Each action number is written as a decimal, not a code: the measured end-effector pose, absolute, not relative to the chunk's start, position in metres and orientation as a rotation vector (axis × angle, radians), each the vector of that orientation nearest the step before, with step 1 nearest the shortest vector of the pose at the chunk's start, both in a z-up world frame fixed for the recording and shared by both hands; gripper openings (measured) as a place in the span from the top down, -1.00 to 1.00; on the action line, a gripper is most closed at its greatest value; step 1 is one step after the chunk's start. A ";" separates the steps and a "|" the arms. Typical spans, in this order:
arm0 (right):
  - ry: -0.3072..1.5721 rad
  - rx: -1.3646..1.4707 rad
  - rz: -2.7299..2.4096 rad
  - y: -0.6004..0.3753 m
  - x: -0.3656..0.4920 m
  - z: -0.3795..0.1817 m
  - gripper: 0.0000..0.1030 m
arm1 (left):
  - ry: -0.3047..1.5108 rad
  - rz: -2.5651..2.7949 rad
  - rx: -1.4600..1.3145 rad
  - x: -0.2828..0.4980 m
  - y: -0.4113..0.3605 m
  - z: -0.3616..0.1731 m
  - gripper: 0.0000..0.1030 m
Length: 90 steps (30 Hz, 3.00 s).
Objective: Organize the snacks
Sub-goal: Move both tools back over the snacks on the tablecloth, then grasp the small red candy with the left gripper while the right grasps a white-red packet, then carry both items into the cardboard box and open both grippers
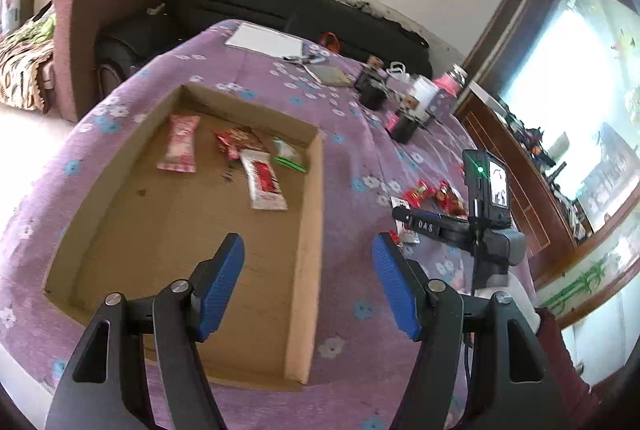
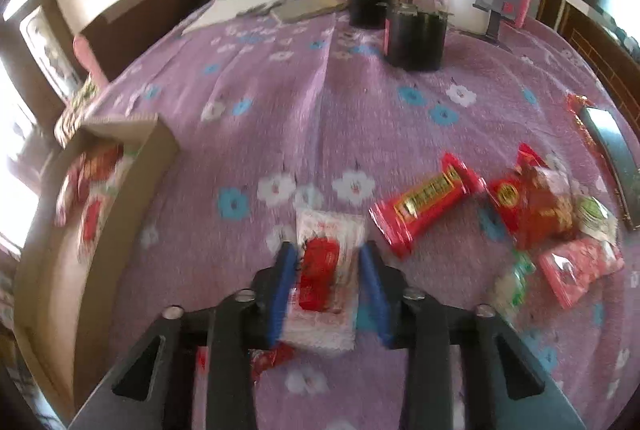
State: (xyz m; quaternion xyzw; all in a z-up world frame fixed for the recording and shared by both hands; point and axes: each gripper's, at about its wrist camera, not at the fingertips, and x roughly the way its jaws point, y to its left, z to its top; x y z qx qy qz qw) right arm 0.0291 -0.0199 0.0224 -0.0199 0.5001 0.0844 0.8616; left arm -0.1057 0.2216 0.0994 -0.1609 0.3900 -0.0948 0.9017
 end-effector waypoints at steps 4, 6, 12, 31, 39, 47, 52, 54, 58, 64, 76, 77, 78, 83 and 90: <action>1.062 -0.089 0.200 -0.038 -0.002 0.022 0.36 | 0.823 -0.236 -0.281 -0.106 0.196 0.097 -0.28; 1.064 -0.101 0.210 -0.049 -0.018 0.023 0.35 | 0.833 -0.256 -0.254 -0.103 0.181 0.095 -0.28; 1.035 -0.106 0.237 -0.077 -0.052 0.023 0.27 | 0.857 -0.307 -0.088 -0.093 0.122 0.081 -0.28; 0.932 0.069 0.380 -0.098 -0.061 0.022 -0.37 | 0.918 -0.275 0.313 -0.018 0.037 0.015 -0.28; 0.933 0.036 0.386 -0.092 -0.063 0.021 -0.35 | 0.928 -0.271 0.281 -0.021 0.037 0.015 0.74; 0.937 -0.148 0.300 -0.075 -0.068 0.021 0.15 | 0.891 -0.277 0.163 -0.042 0.061 0.035 0.74; 0.951 -0.119 0.291 -0.086 -0.068 0.023 0.37 | 0.857 -0.287 0.057 -0.059 0.083 0.054 0.74; 0.941 -0.092 0.290 -0.092 -0.072 0.025 0.38 | 0.846 -0.297 0.004 -0.066 0.094 0.059 0.73; 0.897 -0.046 0.301 -0.100 -0.078 0.036 0.38 | 0.820 -0.304 -0.091 -0.079 0.120 0.066 0.73; 0.871 -0.039 0.329 -0.085 -0.083 0.054 0.38 | 0.784 -0.230 -0.205 -0.093 0.176 0.073 0.73; 0.875 -0.068 0.535 0.024 -0.073 0.082 0.38 | 0.850 -0.029 -0.353 -0.083 0.282 0.057 0.73; 0.877 -0.074 0.549 0.034 -0.071 0.083 0.38 | 0.862 -0.019 -0.354 -0.078 0.287 0.055 0.73; 0.879 -0.086 0.571 0.050 -0.068 0.085 0.38 | 0.876 -0.010 -0.350 -0.070 0.293 0.054 0.73; 0.885 -0.148 0.644 0.112 -0.055 0.087 0.39 | 0.946 0.006 -0.354 -0.039 0.304 0.040 0.73; 0.915 -0.199 0.668 0.175 -0.025 0.067 0.39 | 0.999 0.038 -0.359 -0.013 0.311 0.026 0.72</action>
